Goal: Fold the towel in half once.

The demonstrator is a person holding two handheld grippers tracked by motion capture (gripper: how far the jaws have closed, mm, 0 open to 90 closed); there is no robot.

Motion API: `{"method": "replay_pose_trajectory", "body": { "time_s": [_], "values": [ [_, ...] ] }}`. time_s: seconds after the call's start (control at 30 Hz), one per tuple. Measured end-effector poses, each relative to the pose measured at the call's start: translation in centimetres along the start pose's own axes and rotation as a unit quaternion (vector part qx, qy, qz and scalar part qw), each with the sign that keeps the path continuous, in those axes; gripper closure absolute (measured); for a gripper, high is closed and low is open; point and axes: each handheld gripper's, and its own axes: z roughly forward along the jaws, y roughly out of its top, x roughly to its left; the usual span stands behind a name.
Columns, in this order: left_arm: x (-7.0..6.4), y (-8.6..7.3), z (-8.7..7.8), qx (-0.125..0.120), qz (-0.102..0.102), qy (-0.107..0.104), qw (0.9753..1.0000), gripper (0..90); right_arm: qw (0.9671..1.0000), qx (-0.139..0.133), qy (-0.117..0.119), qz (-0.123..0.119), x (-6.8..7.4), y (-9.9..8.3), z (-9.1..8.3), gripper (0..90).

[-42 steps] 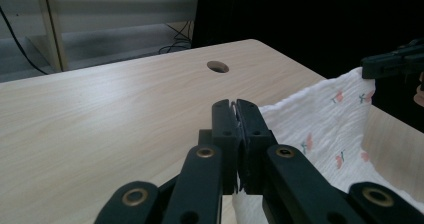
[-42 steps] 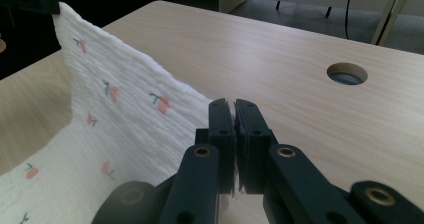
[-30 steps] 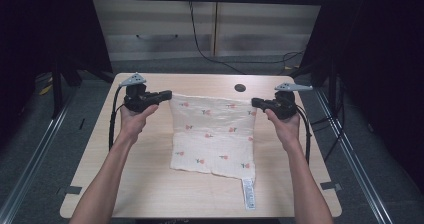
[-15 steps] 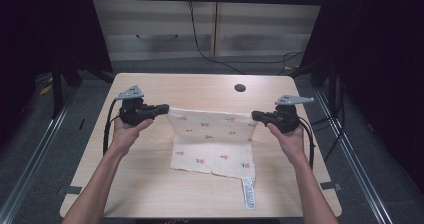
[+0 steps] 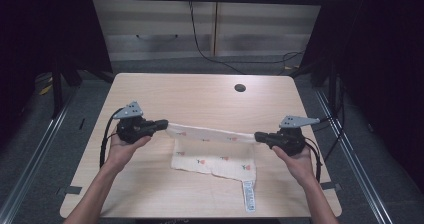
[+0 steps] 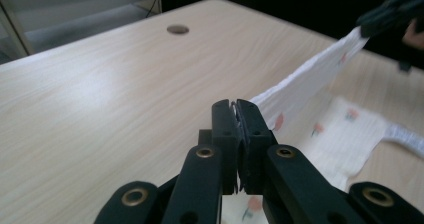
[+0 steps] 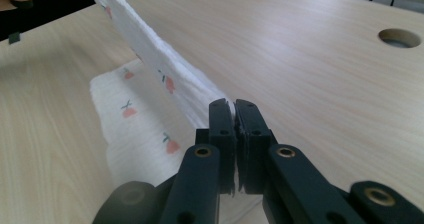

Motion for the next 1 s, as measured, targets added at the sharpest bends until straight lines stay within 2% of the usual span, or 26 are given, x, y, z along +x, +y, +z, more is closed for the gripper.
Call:
{"method": "replay_pose_trajectory", "body": {
  "time_s": [0.07,0.13,0.23,0.3,0.4,0.43,0.5,0.6,0.7,0.77,0.87,0.97,1.0],
  "values": [
    [-0.5,-0.4,0.0,0.011,0.006,-0.005,0.9999,88.0,0.9999,0.010,0.002,-0.005,0.4,-0.4,0.0,87.1],
    [-0.7,-0.7,-0.3,0.011,0.007,-0.013,0.9998,88.0,0.9999,0.016,0.003,-0.006,0.7,-0.8,-0.3,87.1],
    [-1.1,-1.3,-0.7,0.011,0.004,-0.022,0.9997,88.0,0.9999,0.011,0.010,0.004,1.0,-1.4,-0.9,87.0],
    [-1.3,-2.1,-0.5,0.025,0.004,-0.022,0.9994,88.0,0.9998,0.012,0.011,0.008,1.3,-1.9,-0.9,87.0],
    [-1.4,-3.3,-0.1,0.046,0.000,-0.027,0.9986,88.0,0.9992,0.035,0.017,0.001,2.0,-3.0,-0.3,86.9],
    [-1.5,-3.7,0.0,0.051,-0.005,-0.031,0.9982,88.0,0.9989,0.043,0.019,0.002,2.3,-3.4,-0.2,86.8],
    [-2.0,-4.5,0.1,0.068,0.004,-0.033,0.9971,87.9,0.9980,0.061,0.016,-0.002,2.7,-4.3,0.1,85.9],
    [-2.5,-5.9,0.4,0.092,0.008,-0.039,0.9950,87.7,0.9973,0.067,0.027,0.009,2.8,-5.7,0.3,85.7],
    [-2.7,-7.1,1.0,0.109,0.002,-0.045,0.9930,87.6,0.9957,0.086,0.032,0.010,3.1,-6.7,0.9,85.6],
    [-2.7,-7.5,1.4,0.118,0.001,-0.049,0.9918,87.4,0.9949,0.095,0.032,0.009,3.3,-7.0,1.2,85.5],
    [-2.9,-7.8,1.7,0.128,0.004,-0.052,0.9904,85.5,0.9949,0.094,0.035,0.009,3.4,-7.2,1.2,82.7],
    [-2.8,-7.8,1.6,0.128,0.000,-0.054,0.9903,81.6,0.9942,0.105,0.026,0.003,3.5,-7.5,1.2,79.1],
    [-2.7,-7.8,1.4,0.125,-0.002,-0.054,0.9907,79.2,0.9939,0.105,0.032,0.005,3.5,-7.6,1.2,78.0]
  ]
}}
